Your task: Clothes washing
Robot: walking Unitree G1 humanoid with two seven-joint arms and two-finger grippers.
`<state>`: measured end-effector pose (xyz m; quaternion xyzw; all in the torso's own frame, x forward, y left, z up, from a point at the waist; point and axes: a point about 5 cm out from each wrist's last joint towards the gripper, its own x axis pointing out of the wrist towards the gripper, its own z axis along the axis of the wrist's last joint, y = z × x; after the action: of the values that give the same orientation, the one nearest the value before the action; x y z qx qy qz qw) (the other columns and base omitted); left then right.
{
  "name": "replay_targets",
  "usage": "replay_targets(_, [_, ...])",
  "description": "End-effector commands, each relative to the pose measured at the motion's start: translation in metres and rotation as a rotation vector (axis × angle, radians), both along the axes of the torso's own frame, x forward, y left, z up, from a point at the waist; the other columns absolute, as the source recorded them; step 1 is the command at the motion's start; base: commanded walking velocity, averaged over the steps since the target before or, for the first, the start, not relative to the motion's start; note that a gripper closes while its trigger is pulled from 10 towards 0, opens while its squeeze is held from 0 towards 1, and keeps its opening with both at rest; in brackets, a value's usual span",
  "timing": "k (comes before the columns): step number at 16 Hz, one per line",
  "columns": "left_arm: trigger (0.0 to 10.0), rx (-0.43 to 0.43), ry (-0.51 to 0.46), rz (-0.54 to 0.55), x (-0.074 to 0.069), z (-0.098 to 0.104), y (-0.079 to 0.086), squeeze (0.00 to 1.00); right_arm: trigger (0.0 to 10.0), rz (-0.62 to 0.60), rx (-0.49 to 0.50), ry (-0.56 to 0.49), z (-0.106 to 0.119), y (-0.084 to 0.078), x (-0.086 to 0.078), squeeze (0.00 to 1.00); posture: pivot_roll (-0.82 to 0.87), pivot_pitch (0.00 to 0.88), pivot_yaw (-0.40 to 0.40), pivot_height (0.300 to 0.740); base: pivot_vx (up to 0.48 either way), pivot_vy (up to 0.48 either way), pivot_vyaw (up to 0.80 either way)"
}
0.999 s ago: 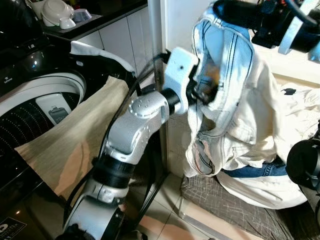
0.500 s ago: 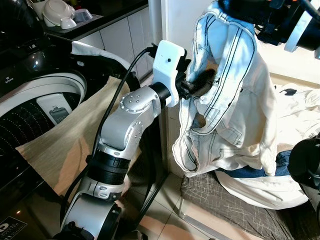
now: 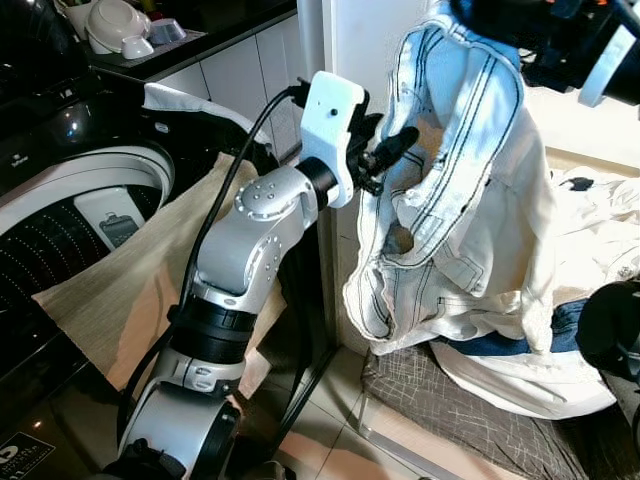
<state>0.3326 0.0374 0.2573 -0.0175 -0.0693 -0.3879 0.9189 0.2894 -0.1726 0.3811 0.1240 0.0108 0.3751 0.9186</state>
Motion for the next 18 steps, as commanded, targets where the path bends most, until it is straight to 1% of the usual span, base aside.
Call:
replay_targets(1, [0.0,0.006,-0.006,0.021,0.003,0.004,0.005,0.00,0.0,0.011,0.003,-0.022,0.002,0.001,-0.004,0.00,-0.11,0.000,0.099,0.740,0.000,0.000,0.00])
replay_targets(2, [0.0,0.005,-0.008,0.027,0.004,0.005,0.006,0.00,0.0,0.003,0.006,-0.019,0.000,0.001,-0.004,0.00,-0.11,0.000,0.101,0.740,0.000,0.000,0.00])
replay_targets(3, [0.0,0.003,-0.010,0.032,0.005,0.006,0.007,0.00,3.6,-0.001,0.007,-0.017,-0.001,0.001,-0.004,0.00,-0.11,0.000,0.101,0.740,0.000,0.000,0.00])
replay_targets(4, [0.0,-0.003,-0.011,0.043,0.006,0.007,0.010,0.00,10.0,-0.013,0.010,-0.011,-0.003,0.000,-0.003,0.00,-0.11,0.000,0.104,0.740,0.000,0.000,0.00])
replay_targets(5, [0.0,-0.008,-0.014,0.058,0.008,0.009,0.012,0.00,10.0,-0.022,0.012,-0.006,-0.004,0.000,-0.002,0.00,-0.11,0.000,0.105,0.740,0.000,0.000,0.00])
replay_targets(6, [0.0,-0.010,-0.024,0.087,0.011,0.013,0.015,0.00,10.0,-0.029,0.023,0.008,-0.007,-0.001,-0.001,0.12,-0.11,0.000,0.107,0.740,0.000,0.000,0.00])
replay_targets(7, [0.0,-0.019,-0.023,0.124,0.016,0.016,0.021,0.00,10.0,-0.033,0.024,0.012,-0.009,-0.001,-0.001,1.00,-0.11,0.000,0.110,0.740,0.000,0.000,0.00])
replay_targets(9, [0.0,-0.028,-0.023,0.162,0.021,0.020,0.028,0.00,10.0,-0.032,0.023,0.013,-0.011,-0.003,-0.003,1.00,-0.10,0.000,0.115,0.740,0.000,0.000,0.00])
replay_targets(11, [0.0,-0.041,-0.035,0.226,0.029,0.029,0.041,0.00,10.0,-0.021,0.018,0.011,-0.015,-0.004,-0.007,1.00,-0.10,0.000,0.119,0.740,0.000,0.000,0.00])
replay_targets(12, [0.0,-0.044,-0.040,0.242,0.030,0.031,0.044,0.00,10.0,-0.018,0.015,0.010,-0.016,-0.003,-0.008,1.00,-0.10,0.000,0.119,0.740,0.000,0.000,0.00])
replay_targets(13, [0.0,-0.041,-0.058,0.281,0.034,0.037,0.052,0.00,10.0,-0.016,-0.001,0.008,-0.019,-0.004,-0.011,1.00,-0.10,0.000,0.119,0.740,0.000,0.000,0.00])
replay_targets(14, [0.0,-0.046,-0.095,0.331,0.039,0.052,0.066,0.00,10.0,-0.031,-0.101,-0.008,-0.030,-0.005,-0.020,1.00,-0.09,0.000,0.121,0.740,0.000,0.000,0.00])
replay_targets(15, [0.0,-0.047,-0.115,0.355,0.042,0.060,0.073,0.00,10.0,-0.018,-0.150,-0.020,-0.035,-0.006,-0.026,0.13,-0.09,0.000,0.123,0.740,0.000,0.000,0.00])
replay_targets(16, [0.0,-0.041,-0.145,0.393,0.046,0.072,0.086,0.00,10.0,0.023,-0.208,-0.043,-0.040,-0.004,-0.037,0.00,-0.09,0.000,0.130,0.740,0.000,0.000,0.00])
replay_targets(17, [0.0,-0.033,-0.160,0.413,0.047,0.077,0.091,0.00,10.0,0.037,-0.224,-0.053,-0.041,-0.004,-0.041,0.00,-0.09,0.000,0.132,0.740,0.000,0.000,0.00])
replay_targets(18, [0.0,0.058,-0.258,0.602,0.053,0.104,0.121,0.00,10.0,0.040,-0.252,-0.065,-0.045,-0.007,-0.049,0.00,-0.10,0.000,0.140,0.740,0.000,0.000,0.00])
